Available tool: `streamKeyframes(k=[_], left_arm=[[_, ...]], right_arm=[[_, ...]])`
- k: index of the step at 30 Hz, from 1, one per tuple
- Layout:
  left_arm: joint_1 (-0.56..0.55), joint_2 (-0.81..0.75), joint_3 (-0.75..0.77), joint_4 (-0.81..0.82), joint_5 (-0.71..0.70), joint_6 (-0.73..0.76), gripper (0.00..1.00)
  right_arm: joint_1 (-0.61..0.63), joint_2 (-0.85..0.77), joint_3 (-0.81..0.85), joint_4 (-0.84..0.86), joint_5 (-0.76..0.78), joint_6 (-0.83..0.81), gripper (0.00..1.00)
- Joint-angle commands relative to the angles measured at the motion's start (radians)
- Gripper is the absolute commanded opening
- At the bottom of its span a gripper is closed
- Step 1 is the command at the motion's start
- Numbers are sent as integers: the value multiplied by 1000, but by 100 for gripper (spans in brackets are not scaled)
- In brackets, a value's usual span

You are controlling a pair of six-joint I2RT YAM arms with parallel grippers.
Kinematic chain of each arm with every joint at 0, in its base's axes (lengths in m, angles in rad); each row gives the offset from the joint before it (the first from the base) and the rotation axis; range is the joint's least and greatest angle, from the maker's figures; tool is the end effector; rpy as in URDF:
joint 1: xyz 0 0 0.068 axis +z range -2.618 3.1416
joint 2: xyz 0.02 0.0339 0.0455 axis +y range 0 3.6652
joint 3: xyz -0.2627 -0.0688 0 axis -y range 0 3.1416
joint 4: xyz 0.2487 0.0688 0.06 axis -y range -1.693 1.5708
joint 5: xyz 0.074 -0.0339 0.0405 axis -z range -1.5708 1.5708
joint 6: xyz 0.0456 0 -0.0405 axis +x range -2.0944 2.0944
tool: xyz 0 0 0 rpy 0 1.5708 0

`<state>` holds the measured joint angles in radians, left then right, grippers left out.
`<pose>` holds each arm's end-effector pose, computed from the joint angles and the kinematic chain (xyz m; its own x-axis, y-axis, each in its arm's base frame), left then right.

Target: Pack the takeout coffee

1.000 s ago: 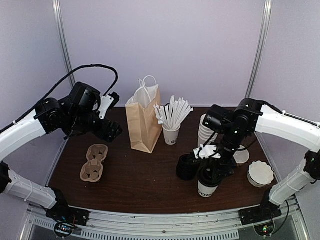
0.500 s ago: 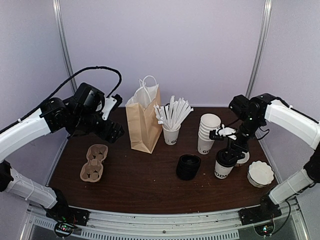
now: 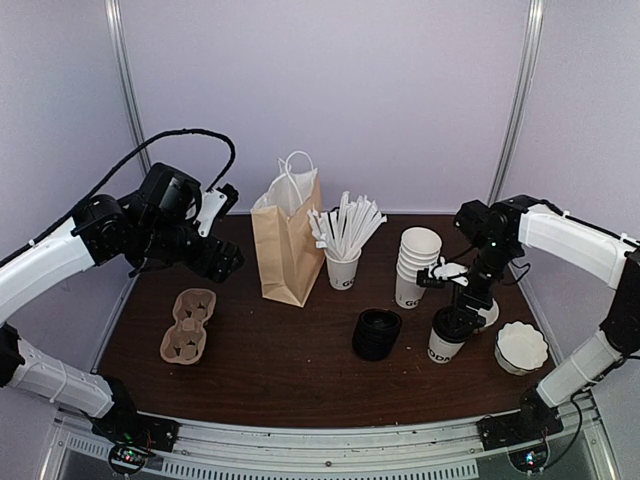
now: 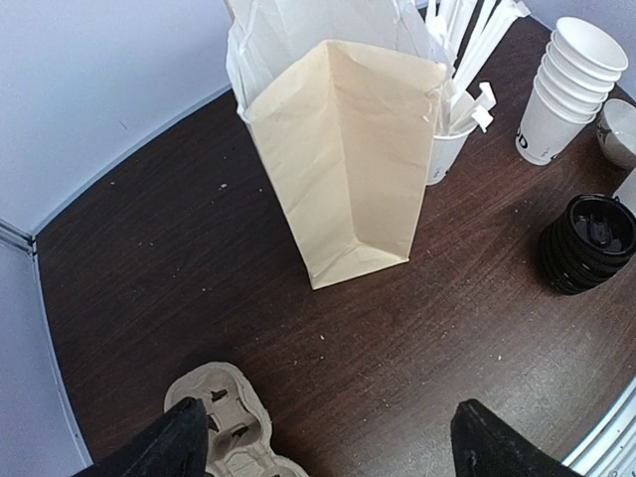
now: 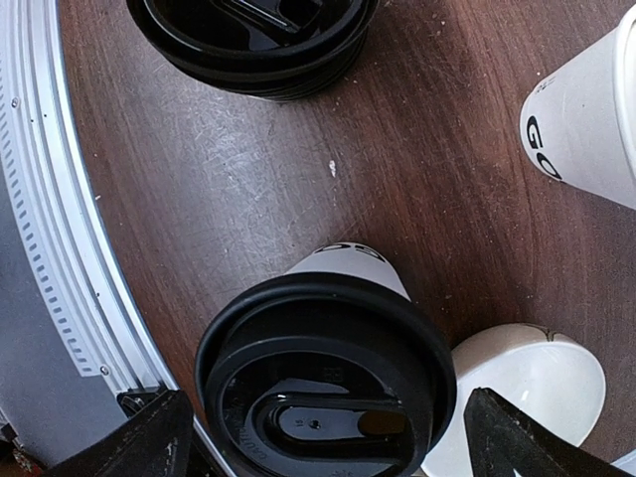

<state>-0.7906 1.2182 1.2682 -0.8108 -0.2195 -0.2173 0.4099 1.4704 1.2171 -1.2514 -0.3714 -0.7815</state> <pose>0.1903 -0.1782 0.3507 -0.5993 0.3064 -0.7396 0.4645 0.8855 -0.0095 0.2293 0.1177 0.2544 -0.3726 -0.8775 -0.3019 -0.9238 0.3198 0.2105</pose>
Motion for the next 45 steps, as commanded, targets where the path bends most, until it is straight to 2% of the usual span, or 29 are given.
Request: streamKeyframes(k=[1, 4, 10, 17, 21, 24, 34, 43, 45], left_arm=[[7, -3, 32, 10, 13, 19, 89], [8, 11, 80, -19, -20, 19, 89], [30, 122, 316, -88, -169, 49, 86], [99, 378, 666, -139, -81, 46, 82], [125, 498, 778, -162, 21, 54, 81], [131, 552, 831, -200, 69, 60, 81], [161, 633, 861, -195, 129, 82, 80], [219, 774, 1005, -208, 168, 93, 64], [224, 804, 1039, -213, 164, 96, 57]], right_arm=[[-6, -15, 12, -3, -21, 6, 99], [-6, -39, 68, -50, -33, 14, 99], [-6, -82, 201, -115, -60, 56, 99], [-3, -120, 249, -69, -58, 140, 100], [-1, -147, 244, -36, -58, 167, 99], [-1, -165, 232, -23, -62, 172, 99], [0, -193, 187, 8, -82, 190, 99], [0, -207, 151, 30, -113, 218, 99], [0, -213, 146, 34, -115, 223, 99]])
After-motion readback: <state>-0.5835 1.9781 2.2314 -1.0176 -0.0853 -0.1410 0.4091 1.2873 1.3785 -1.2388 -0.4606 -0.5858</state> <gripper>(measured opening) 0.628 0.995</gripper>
